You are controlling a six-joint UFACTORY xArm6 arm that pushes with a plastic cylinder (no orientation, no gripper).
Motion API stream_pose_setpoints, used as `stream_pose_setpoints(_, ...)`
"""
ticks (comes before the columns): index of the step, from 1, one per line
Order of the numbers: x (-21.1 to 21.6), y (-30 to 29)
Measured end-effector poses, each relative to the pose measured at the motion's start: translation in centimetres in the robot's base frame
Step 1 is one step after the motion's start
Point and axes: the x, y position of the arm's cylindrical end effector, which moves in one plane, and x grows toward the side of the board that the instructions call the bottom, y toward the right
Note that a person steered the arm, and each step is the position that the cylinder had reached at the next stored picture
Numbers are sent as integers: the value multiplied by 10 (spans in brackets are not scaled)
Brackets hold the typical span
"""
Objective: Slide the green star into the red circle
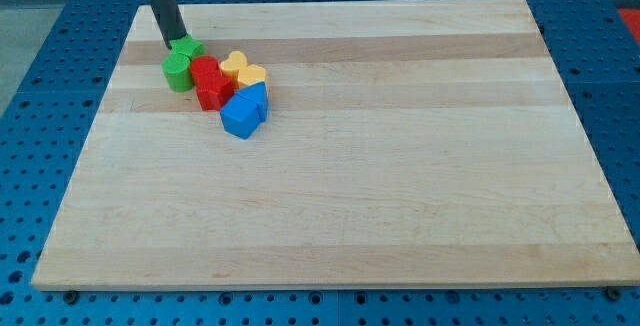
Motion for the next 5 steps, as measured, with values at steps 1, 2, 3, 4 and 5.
stream_pose_setpoints(1, 0, -4)
stream_pose_setpoints(2, -4, -57)
stream_pose_setpoints(3, 4, -89)
stream_pose_setpoints(4, 7, -79)
stream_pose_setpoints(5, 7, -42)
